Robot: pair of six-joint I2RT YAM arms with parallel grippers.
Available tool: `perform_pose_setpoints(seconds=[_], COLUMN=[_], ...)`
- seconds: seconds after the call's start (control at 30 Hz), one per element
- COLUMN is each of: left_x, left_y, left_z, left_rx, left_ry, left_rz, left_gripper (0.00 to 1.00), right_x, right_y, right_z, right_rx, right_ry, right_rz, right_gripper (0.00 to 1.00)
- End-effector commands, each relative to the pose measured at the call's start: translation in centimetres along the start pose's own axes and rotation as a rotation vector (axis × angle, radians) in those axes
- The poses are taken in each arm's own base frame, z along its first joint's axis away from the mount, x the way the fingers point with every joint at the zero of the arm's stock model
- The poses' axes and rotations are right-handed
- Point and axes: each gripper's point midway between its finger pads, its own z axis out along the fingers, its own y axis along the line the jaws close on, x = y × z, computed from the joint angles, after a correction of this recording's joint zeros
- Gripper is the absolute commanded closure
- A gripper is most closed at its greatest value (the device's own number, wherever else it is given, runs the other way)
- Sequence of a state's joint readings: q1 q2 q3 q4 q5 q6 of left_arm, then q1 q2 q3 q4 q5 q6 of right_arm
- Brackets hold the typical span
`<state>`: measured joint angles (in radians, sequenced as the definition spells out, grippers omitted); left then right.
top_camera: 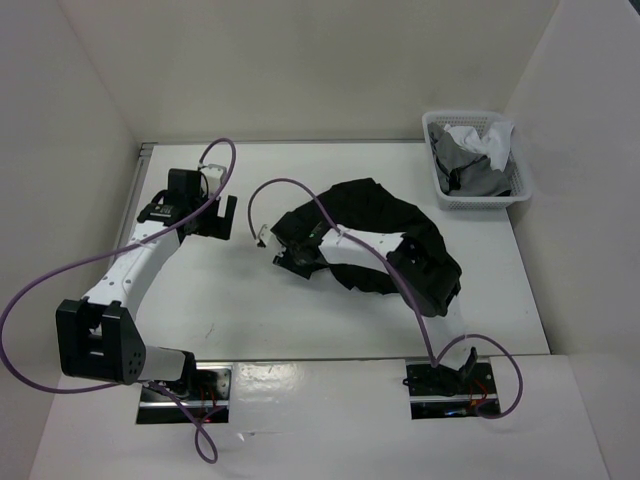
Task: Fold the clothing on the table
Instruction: Move the skirt to the center of the board, then flatten the skirt out
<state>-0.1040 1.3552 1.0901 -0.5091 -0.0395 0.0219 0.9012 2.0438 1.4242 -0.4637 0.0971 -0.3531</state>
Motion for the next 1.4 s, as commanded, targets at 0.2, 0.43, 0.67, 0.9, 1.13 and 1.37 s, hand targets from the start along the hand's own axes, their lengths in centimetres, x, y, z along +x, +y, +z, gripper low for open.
perform_pose_setpoints(seconds=[0.2,0.43,0.67,0.9,1.13,1.37], left_x=[-1.2,-1.4,-1.4,-1.3,-1.2,-1.0], left_y=[-0.3,-0.2,-0.4,-0.9,-1.8,-3.7], left_z=[-0.2,-0.5,-0.5,-0.2,-0.1,-1.0], left_rx=[0.013,0.012,0.021,0.052,0.107,0.227], left_ry=[-0.030,-0.039,-0.040,-0.034,-0.041,-0.051], left_rz=[-0.004,-0.004,-0.004,0.007,0.037,0.095], left_gripper=[0.00,0.00,0.00,0.00,0.00,0.00], right_x=[3.4,-2.7,-9.4,-10.9,-6.3,-0.8], right_y=[-0.7,-1.7,-0.8,-1.9,-13.8,-21.0], right_z=[3.5,-4.0,-17.2,-30.3,-43.8,-39.1], right_rx=[0.106,0.058,-0.101,-0.074,0.322,0.489], right_ry=[0.131,-0.048,-0.344,-0.628,-1.027,-0.847], right_rz=[-0.002,0.022,-0.009,-0.057,0.157,0.344], right_gripper=[0.99,1.00,1.00,1.00,1.00,1.00])
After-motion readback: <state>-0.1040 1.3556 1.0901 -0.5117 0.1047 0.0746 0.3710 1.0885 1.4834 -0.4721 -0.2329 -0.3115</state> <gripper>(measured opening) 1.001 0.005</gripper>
